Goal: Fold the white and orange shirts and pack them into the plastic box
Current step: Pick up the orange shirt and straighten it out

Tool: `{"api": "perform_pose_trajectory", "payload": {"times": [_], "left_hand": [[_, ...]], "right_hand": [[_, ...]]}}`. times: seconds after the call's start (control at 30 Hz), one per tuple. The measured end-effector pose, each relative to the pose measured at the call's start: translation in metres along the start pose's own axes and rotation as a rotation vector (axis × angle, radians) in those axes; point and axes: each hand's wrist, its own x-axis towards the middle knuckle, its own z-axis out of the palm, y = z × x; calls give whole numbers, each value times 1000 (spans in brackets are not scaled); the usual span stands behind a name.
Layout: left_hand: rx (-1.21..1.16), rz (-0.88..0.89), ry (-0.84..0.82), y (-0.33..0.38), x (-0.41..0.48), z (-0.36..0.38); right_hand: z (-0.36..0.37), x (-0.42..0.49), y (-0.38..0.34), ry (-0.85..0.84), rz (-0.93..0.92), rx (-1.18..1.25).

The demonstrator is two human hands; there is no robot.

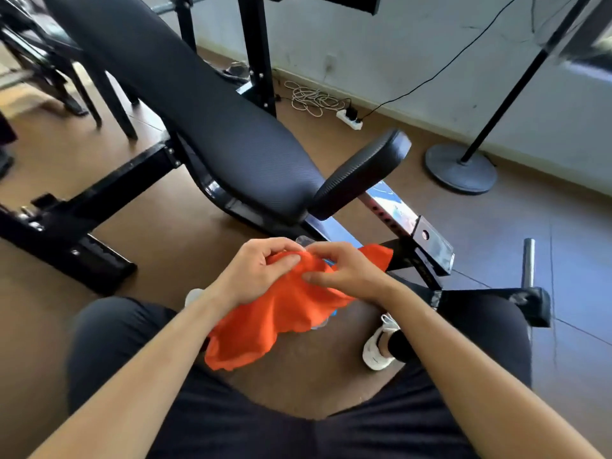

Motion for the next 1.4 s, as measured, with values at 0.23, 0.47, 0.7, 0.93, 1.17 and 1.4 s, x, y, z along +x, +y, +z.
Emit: {"api": "perform_pose_trajectory", "payload": {"times": [0.23, 0.47, 0.7, 0.93, 1.17, 1.4], "left_hand": [[152, 3, 123, -11, 2, -36], [136, -64, 361, -35, 11, -48], [213, -136, 457, -60, 20, -50], [179, -265, 547, -82, 25, -54], [44, -329, 713, -90, 37, -62], [-12, -463, 827, -120, 39, -75]], "right_hand": [[1, 3, 50, -175, 250, 48], [10, -21, 85, -202, 303, 14], [0, -34, 82, -80, 264, 246], [-17, -36, 97, 13, 289, 89], [-34, -41, 127, 18, 465, -134], [-40, -45, 138, 86, 586, -253]]}}
